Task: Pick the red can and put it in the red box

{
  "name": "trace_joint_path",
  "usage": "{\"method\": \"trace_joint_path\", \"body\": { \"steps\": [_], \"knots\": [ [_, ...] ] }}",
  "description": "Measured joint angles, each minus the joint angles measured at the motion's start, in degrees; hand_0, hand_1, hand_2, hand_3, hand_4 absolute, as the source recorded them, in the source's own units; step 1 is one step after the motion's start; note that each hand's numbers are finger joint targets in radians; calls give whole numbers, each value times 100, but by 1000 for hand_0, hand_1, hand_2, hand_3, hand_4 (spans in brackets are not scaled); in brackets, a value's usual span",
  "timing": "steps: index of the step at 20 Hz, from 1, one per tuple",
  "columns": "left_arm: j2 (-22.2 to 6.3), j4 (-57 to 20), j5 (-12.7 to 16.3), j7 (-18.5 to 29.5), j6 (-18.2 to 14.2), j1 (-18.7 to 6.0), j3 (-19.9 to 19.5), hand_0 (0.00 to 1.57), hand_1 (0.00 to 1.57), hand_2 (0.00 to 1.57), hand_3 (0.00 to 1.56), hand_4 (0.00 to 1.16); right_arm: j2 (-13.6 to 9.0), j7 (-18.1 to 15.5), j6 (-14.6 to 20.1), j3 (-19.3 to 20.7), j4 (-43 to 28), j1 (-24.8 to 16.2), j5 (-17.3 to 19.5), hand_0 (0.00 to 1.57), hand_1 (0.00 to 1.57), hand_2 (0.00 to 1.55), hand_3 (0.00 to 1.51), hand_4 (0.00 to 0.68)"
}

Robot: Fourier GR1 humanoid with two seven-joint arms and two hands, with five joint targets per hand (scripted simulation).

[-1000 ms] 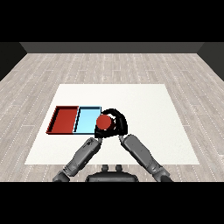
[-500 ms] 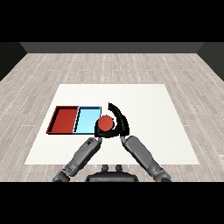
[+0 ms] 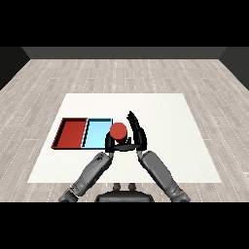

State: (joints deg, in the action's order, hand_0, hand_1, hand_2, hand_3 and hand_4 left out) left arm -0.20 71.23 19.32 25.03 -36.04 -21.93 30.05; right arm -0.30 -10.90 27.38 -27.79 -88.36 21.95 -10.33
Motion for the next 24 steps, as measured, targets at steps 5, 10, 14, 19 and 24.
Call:
{"method": "trace_joint_path", "body": {
  "steps": [5,10,14,19,24],
  "knots": [
    [-1,-57,-86,44,95,8,-251,1571,1571,1558,1467,1132,-74,45,-312,176,-550,-435,1,0,0,0,0,0],
    [-145,46,-225,-69,135,11,-499,1571,1571,1571,1476,1128,-387,-3,-680,566,-1176,-935,-226,0,0,0,0,0],
    [-464,234,-250,-210,290,46,-842,1571,1571,1571,1479,1126,-713,104,-971,968,-1716,-1311,-510,0,0,0,0,0],
    [-1013,465,-362,-626,281,32,-1264,1571,1571,1571,1490,1118,-1026,-94,-1311,1356,-1981,-1980,-723,0,0,0,0,0],
    [-1837,475,-452,-987,476,119,-1721,1571,1571,1571,1492,1143,-1192,-172,-1502,1715,-1959,-2435,-924,0,0,0,0,0]
  ]
}}
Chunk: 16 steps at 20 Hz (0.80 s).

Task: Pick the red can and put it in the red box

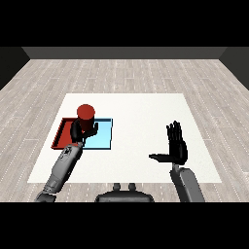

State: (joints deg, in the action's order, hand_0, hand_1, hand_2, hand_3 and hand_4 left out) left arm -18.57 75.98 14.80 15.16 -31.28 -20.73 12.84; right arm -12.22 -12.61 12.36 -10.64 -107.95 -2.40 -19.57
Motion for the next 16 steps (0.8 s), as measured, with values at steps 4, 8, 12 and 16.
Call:
{"method": "trace_joint_path", "body": {
  "steps": [4,8,12,16],
  "knots": [
    [-622,-688,-152,-213,207,-126,-325,1571,1571,1550,1488,1112,39,-126,-102,46,108,-176,-50,0,0,0,0,0],
    [-985,-1746,-373,-500,374,-324,-417,1571,1571,1556,1485,1050,72,-206,-147,178,448,-77,-79,0,0,0,0,0],
    [-1152,-3018,-607,-660,515,-572,-452,1571,1571,1525,1416,1002,120,-341,-196,226,750,28,-37,0,0,0,0,0],
    [-1217,-4290,-941,-937,527,-933,-376,1063,1063,978,616,821,119,-494,-309,342,947,44,-95,0,0,0,0,0]
  ]
}}
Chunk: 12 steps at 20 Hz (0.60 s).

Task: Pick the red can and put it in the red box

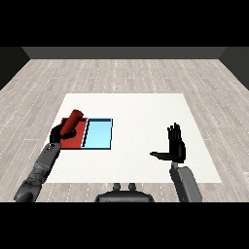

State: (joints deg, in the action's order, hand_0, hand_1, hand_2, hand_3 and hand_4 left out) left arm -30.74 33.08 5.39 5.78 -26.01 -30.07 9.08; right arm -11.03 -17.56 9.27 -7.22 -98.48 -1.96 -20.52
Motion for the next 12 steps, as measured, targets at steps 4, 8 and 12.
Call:
{"method": "trace_joint_path", "body": {
  "steps": [4,8,12],
  "knots": [
    [82,-1109,-197,-135,161,-342,28,963,963,914,0,724,42,-108,23,35,335,189,108,0,0,0,0,0],
    [229,-1886,-307,3,398,-542,18,258,258,572,499,642,73,-269,-57,138,676,373,98,0,0,0,0,0],
    [211,-2419,-532,26,938,-722,174,0,0,0,0,0,98,-345,-137,196,830,480,61,0,0,0,0,0]
  ]
}}
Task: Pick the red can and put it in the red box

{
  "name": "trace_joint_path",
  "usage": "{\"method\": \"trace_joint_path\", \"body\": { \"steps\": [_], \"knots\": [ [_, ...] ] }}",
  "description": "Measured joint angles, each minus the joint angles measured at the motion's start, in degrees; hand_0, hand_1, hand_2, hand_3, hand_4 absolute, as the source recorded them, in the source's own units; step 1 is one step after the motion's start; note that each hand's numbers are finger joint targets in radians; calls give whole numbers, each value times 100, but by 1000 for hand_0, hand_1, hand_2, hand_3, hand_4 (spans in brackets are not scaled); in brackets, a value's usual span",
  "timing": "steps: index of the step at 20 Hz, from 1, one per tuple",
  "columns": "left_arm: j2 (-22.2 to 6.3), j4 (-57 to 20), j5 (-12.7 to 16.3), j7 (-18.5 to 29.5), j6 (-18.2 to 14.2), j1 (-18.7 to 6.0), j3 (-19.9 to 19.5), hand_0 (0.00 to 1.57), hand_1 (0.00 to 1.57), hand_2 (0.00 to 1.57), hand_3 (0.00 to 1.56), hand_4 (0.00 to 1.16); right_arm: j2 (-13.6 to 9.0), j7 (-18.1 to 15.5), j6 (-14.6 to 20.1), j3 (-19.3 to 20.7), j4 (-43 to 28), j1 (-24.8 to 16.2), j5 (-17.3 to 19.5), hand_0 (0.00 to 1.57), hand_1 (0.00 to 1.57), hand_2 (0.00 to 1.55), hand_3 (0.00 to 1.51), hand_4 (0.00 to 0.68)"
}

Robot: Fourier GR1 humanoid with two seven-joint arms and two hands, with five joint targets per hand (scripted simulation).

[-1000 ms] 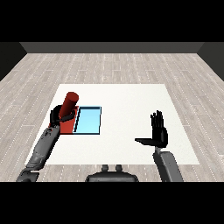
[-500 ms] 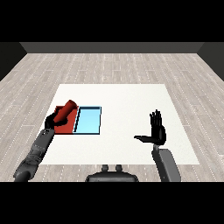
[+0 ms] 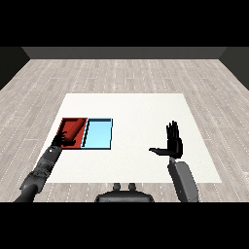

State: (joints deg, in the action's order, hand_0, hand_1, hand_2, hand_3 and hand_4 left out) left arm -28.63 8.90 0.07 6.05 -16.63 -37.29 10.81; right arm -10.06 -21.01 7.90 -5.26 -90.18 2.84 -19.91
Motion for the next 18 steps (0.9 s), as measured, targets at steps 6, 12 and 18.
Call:
{"method": "trace_joint_path", "body": {
  "steps": [6,12,18],
  "knots": [
    [-69,-130,389,457,55,-198,-503,0,0,0,0,0,105,-75,-18,-41,75,44,37,0,0,0,0,0],
    [196,895,1561,2035,879,-252,-1597,0,0,0,0,0,76,-77,-184,-39,68,80,-54,0,0,0,0,0],
    [1151,2067,2318,3338,1949,62,-1989,0,0,0,0,0,-64,-184,-358,-20,135,48,-2,0,0,0,0,0]
  ]
}}
